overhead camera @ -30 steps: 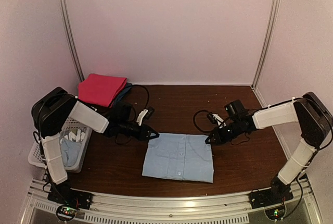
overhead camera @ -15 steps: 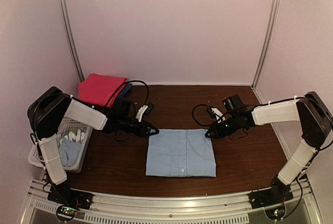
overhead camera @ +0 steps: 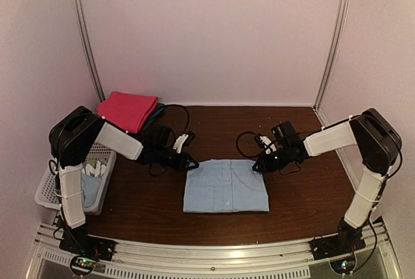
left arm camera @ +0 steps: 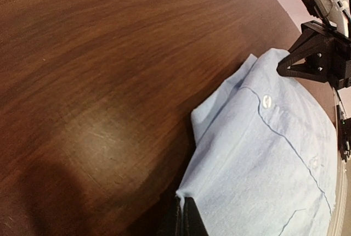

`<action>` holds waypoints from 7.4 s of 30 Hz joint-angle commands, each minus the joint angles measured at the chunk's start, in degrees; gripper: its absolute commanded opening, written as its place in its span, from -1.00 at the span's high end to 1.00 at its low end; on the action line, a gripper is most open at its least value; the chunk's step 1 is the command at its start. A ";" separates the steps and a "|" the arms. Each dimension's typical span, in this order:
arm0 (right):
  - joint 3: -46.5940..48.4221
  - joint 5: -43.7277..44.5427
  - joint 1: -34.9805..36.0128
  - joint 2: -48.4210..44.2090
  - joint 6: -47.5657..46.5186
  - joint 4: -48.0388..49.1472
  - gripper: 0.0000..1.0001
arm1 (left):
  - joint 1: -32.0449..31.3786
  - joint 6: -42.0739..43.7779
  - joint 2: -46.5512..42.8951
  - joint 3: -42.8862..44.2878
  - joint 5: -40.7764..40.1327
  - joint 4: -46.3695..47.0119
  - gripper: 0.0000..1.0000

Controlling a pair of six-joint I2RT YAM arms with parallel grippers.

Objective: Fold and stack the mixed laundry pile
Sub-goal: Smooth out the square-folded shirt at the center of the board, then pick up the square-folded shirt from the center of the board, then pass from the left arm to the right

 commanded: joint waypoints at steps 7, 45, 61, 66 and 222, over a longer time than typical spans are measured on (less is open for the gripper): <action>6.82 11.53 -1.30 2.24 1.20 -3.31 0.47 | 1.76 5.52 0.85 10.73 -15.12 -13.04 0.32; -25.06 -15.86 13.34 -26.71 43.06 40.69 -1.00 | -20.27 -30.73 -23.31 -15.50 5.78 21.75 -0.95; -24.72 -15.12 14.43 -6.08 46.51 53.45 -1.00 | -17.08 -34.59 -7.22 -15.56 4.64 28.37 -0.95; -29.85 -16.86 12.45 2.03 51.22 65.85 -1.00 | -14.71 -39.34 -2.04 -20.30 4.40 36.27 -0.95; -28.80 -23.76 -3.53 -0.82 51.38 57.91 -0.50 | -37.44 52.03 4.48 20.23 -43.99 -3.42 1.00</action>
